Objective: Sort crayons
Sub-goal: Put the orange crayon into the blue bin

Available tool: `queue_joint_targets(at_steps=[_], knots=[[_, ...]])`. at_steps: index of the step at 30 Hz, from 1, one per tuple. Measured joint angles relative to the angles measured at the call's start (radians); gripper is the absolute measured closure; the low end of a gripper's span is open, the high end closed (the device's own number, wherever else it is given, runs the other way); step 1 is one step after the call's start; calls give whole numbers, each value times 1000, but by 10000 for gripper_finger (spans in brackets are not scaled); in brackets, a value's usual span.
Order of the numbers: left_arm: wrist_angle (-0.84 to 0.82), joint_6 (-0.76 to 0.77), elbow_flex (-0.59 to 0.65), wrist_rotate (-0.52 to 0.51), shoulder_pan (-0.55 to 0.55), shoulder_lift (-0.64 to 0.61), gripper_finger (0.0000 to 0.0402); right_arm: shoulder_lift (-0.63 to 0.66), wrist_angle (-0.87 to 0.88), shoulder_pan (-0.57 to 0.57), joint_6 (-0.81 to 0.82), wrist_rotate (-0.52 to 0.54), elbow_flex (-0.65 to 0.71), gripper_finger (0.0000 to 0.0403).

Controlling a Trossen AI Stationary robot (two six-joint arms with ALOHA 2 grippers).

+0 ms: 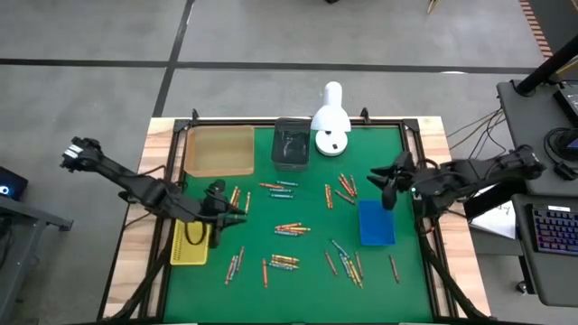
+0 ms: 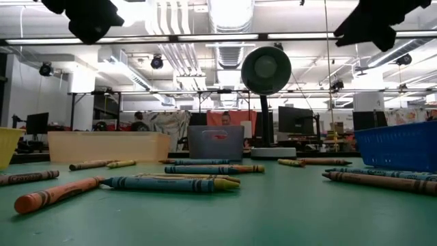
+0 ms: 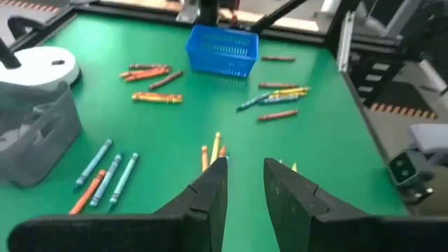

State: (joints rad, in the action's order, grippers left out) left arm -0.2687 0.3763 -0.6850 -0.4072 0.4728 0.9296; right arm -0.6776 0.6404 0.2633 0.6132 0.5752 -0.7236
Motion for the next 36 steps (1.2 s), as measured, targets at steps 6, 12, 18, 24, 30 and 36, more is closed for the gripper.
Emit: queue_joint_targets(at_steps=[6, 12, 18, 24, 30, 36], knots=[[6, 24, -51, 5, 0, 130, 325, -65, -1, 0, -2, -18, 3, 271], [-12, 40, -156, 82, 0, 287, 325, -130, -25, 0, -2, -15, -3, 271], [-36, -38, -253, 102, -2, 417, 325, -204, -67, 0, 18, -24, -3, 271], [-17, -96, -275, 65, -4, 488, 325, -285, -207, 0, 24, -29, -9, 271], [13, -123, -269, 55, -5, 491, 325, -392, -431, 0, -108, -113, -39, 271], [25, -136, -243, 49, -5, 425, 325, -519, -457, 0, -189, -112, -127, 271]])
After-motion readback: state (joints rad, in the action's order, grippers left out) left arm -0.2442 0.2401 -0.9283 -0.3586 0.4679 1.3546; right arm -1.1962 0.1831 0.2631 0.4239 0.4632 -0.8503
